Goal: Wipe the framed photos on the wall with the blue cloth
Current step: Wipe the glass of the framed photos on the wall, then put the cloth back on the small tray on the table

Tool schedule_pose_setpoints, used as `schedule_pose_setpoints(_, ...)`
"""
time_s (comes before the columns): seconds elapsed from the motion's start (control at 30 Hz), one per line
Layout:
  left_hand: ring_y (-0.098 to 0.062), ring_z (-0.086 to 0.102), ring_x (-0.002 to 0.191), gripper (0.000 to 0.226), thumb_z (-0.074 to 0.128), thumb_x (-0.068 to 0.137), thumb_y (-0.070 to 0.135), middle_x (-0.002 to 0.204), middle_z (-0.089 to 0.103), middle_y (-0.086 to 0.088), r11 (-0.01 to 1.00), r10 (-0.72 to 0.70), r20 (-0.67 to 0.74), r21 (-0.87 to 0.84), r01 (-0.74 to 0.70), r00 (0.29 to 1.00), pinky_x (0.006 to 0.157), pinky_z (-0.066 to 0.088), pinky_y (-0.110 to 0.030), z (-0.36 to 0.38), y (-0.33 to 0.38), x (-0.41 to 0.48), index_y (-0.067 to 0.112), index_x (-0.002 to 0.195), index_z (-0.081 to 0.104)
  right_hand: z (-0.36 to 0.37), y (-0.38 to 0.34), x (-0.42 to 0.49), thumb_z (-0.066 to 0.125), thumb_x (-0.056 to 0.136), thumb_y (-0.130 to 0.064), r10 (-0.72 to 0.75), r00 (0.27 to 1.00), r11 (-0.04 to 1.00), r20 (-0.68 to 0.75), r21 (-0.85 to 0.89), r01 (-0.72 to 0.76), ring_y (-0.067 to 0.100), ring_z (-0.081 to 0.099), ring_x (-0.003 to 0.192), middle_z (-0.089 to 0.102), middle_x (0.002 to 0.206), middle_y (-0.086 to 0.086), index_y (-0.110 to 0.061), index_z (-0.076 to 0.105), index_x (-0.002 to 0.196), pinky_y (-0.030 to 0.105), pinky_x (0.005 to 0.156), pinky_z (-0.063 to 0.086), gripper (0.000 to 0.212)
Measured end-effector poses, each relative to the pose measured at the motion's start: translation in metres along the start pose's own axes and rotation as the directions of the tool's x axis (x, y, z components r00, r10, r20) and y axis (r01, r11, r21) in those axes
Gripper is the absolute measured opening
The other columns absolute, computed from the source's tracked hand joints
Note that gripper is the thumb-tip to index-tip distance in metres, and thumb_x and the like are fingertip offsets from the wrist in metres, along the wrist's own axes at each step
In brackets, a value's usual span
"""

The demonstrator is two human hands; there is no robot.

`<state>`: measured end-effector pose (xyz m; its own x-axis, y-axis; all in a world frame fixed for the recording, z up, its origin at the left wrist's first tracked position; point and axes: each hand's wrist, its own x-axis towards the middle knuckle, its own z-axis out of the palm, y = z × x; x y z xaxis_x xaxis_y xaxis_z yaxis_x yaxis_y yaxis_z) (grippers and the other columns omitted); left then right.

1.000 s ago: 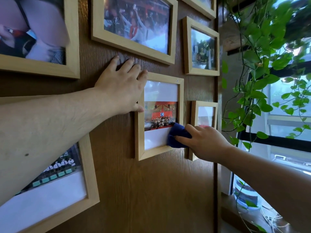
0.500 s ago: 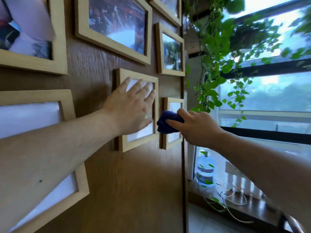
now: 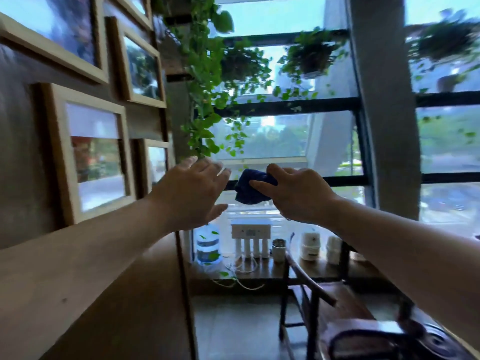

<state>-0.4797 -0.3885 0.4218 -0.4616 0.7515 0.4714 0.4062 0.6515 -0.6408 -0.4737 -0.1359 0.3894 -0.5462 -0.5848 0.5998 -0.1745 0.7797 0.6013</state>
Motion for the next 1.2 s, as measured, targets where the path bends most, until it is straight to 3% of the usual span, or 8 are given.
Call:
schedule_pose_setpoints(0.13, -0.037, 0.056, 0.11, 0.066, 0.055, 0.082, 0.05, 0.121, 0.058, -0.02, 0.988, 0.124, -0.119, -0.078, -0.134, 0.985, 0.091, 0.049, -0.049, 0.0, 0.044, 0.022, 0.002, 0.127, 0.05, -0.021, 0.016, -0.053, 0.062, 0.067, -0.011, 0.08, 0.995, 0.997, 0.062, -0.025, -0.078, 0.03, 0.052, 0.052, 0.054, 0.095, 0.017, -0.021, 0.058, 0.123, 0.032, 0.039, 0.042, 0.057)
schedule_pose_setpoints(0.4, -0.036, 0.06, 0.103, 0.064, 0.055, 0.079, 0.048, 0.116, 0.063, -0.019, 0.906, 0.278, -0.316, -0.227, -0.357, 0.907, 0.086, 0.051, -0.044, -0.018, 0.147, 0.083, 0.001, 0.122, 0.056, -0.053, 0.048, -0.179, 0.068, 0.071, -0.014, 0.275, 0.922, 0.961, 0.272, -0.104, -0.256, 0.032, 0.055, 0.057, 0.053, 0.095, 0.014, -0.023, 0.056, 0.126, 0.036, 0.041, 0.046, 0.057)
schedule_pose_setpoints(0.5, -0.035, 0.059, 0.107, 0.063, 0.059, 0.078, 0.048, 0.118, 0.063, -0.017, 0.837, 0.336, -0.365, -0.306, -0.453, 0.868, 0.089, 0.051, -0.044, -0.023, 0.205, 0.107, 0.002, 0.121, 0.056, -0.065, 0.061, -0.235, 0.067, 0.072, -0.017, 0.353, 0.875, 0.935, 0.331, -0.149, -0.322, 0.032, 0.057, 0.056, 0.055, 0.095, 0.014, -0.022, 0.058, 0.124, 0.031, 0.043, 0.036, 0.053)
schedule_pose_setpoints(0.57, -0.035, 0.057, 0.111, 0.064, 0.049, 0.081, 0.051, 0.121, 0.061, -0.017, 0.787, 0.375, -0.373, -0.355, -0.504, 0.849, 0.093, 0.05, -0.046, -0.026, 0.244, 0.122, 0.003, 0.124, 0.054, -0.07, 0.068, -0.273, 0.062, 0.076, -0.02, 0.406, 0.843, 0.914, 0.352, -0.158, -0.373, 0.033, 0.057, 0.058, 0.055, 0.095, 0.015, -0.021, 0.059, 0.124, 0.031, 0.045, 0.033, 0.048)
schedule_pose_setpoints(0.63, -0.034, 0.058, 0.111, 0.066, 0.039, 0.081, 0.052, 0.12, 0.062, -0.015, 0.741, 0.409, -0.382, -0.392, -0.546, 0.829, 0.093, 0.05, -0.044, -0.032, 0.284, 0.137, 0.004, 0.123, 0.055, -0.074, 0.076, -0.313, 0.062, 0.079, -0.023, 0.453, 0.796, 0.891, 0.401, -0.17, -0.422, 0.035, 0.057, 0.061, 0.055, 0.095, 0.016, -0.02, 0.059, 0.123, 0.034, 0.044, 0.039, 0.044)
schedule_pose_setpoints(0.8, -0.031, 0.057, 0.114, 0.061, 0.043, 0.084, 0.051, 0.124, 0.062, -0.011, 0.596, 0.467, -0.438, -0.486, -0.639, 0.768, 0.093, 0.05, -0.044, -0.045, 0.391, 0.162, 0.007, 0.126, 0.055, -0.087, 0.088, -0.416, 0.048, 0.087, -0.031, 0.561, 0.648, 0.821, 0.516, -0.249, -0.513, 0.035, 0.061, 0.075, 0.053, 0.108, 0.016, -0.024, 0.051, 0.131, 0.043, 0.053, 0.052, 0.044)
schedule_pose_setpoints(0.93, -0.029, 0.054, 0.119, 0.065, 0.043, 0.084, 0.053, 0.128, 0.06, -0.01, 0.503, 0.498, -0.467, -0.531, -0.682, 0.731, 0.097, 0.046, -0.042, -0.058, 0.481, 0.17, 0.008, 0.13, 0.053, -0.092, 0.084, -0.5, 0.045, 0.088, -0.034, 0.647, 0.519, 0.743, 0.559, -0.306, -0.596, 0.036, 0.061, 0.084, 0.052, 0.115, 0.016, -0.027, 0.046, 0.136, 0.044, 0.058, 0.054, 0.048)
schedule_pose_setpoints(1.2, -0.027, 0.053, 0.12, 0.064, 0.049, 0.083, 0.052, 0.13, 0.059, -0.008, 0.305, 0.598, -0.471, -0.615, -0.728, 0.648, 0.099, 0.043, -0.04, -0.063, 0.632, 0.161, 0.009, 0.13, 0.053, -0.112, 0.039, -0.654, 0.042, 0.08, -0.032, 0.798, 0.253, 0.518, 0.546, -0.409, -0.751, 0.034, 0.064, 0.077, 0.057, 0.113, 0.015, -0.018, 0.052, 0.131, 0.037, 0.049, 0.049, 0.054)
